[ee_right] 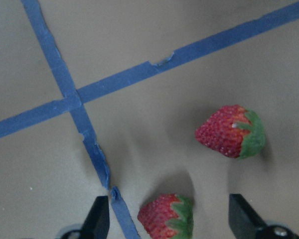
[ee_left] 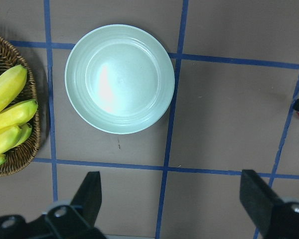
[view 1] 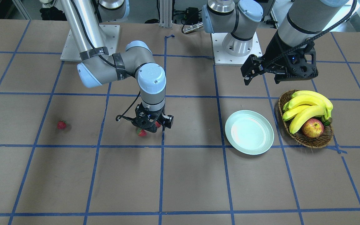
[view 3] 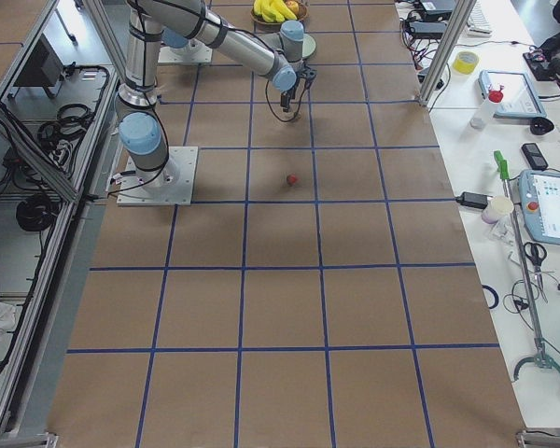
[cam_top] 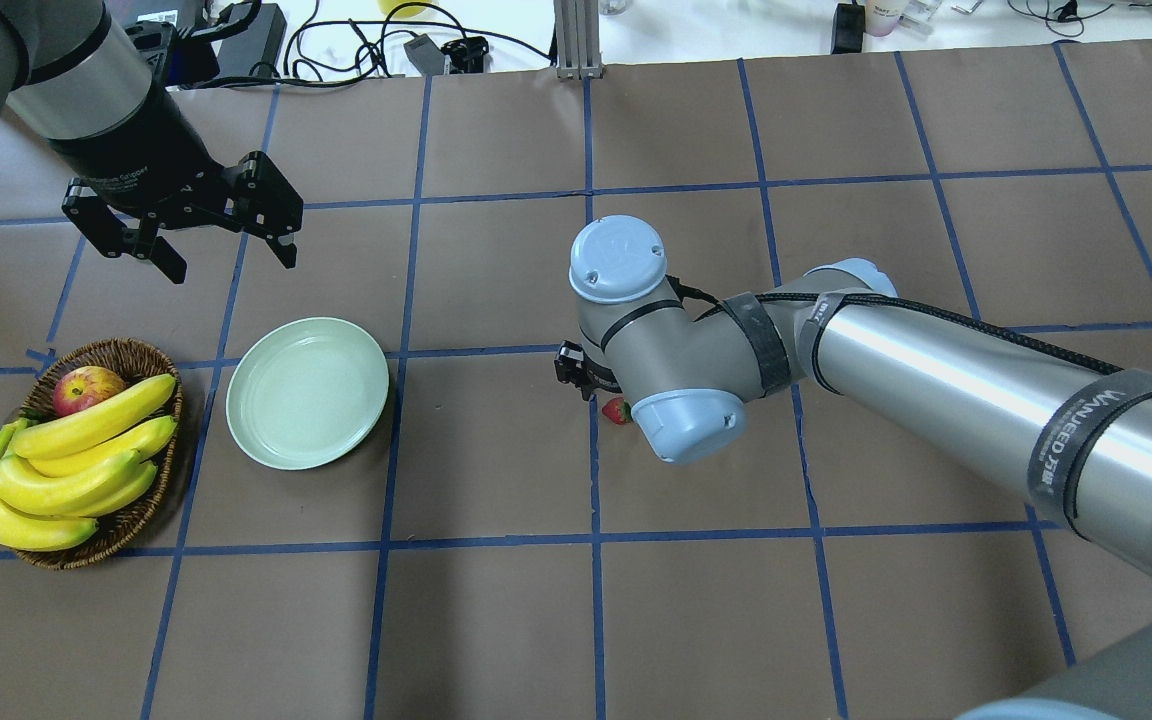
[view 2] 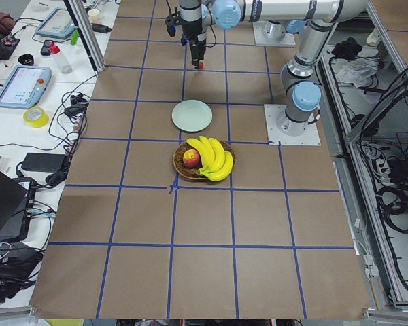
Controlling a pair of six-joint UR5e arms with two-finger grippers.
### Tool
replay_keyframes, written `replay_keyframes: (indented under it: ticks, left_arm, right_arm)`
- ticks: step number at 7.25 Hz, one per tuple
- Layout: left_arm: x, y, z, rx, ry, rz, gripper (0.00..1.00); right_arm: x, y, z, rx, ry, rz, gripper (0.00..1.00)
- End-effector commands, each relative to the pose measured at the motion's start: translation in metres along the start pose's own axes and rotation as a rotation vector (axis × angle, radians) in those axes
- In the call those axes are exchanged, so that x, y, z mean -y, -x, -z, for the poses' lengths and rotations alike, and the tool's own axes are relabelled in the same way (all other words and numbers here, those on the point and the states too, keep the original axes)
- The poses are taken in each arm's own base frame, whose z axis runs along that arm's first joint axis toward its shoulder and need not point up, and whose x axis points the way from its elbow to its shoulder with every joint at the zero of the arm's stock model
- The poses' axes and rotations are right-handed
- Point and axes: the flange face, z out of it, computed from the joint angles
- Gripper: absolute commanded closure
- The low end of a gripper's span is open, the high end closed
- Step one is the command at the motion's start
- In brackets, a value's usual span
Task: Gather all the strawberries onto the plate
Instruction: 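Grasp the red strawberry with the right gripper and carry it toward the plate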
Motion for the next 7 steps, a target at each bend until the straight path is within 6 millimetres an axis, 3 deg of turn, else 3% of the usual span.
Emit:
replay_keyframes:
  ticks: [1,4,5,6,7]
  left_arm:
    - [0.000,-0.001,0.000,-0.002,-0.002,-0.001,0.00]
    - [0.000,0.001,0.001,-0.001,-0.003,0.002,0.00]
    - [0.000,0.000,0.001,-0.002,-0.005,0.000,0.00]
    - [0.001,0.000,0.002,-0.002,-0.008,0.000,0.00]
    - [0.001,0.002,0.001,-0.001,-0.005,0.004,0.00]
  right_arm:
    - [0.000,0.000,0.000,0.003,0.003,0.000,0.68]
    - [0.001,-0.001,0.001,-0.011,-0.009,0.003,1.00]
    - [0.007,0.006,0.012,0.017,-0.019,0.003,1.00]
    - [0.022,0.024,0.039,0.077,-0.050,0.001,1.00]
    - [0.020,0.049,0.045,0.225,0.089,0.017,1.00]
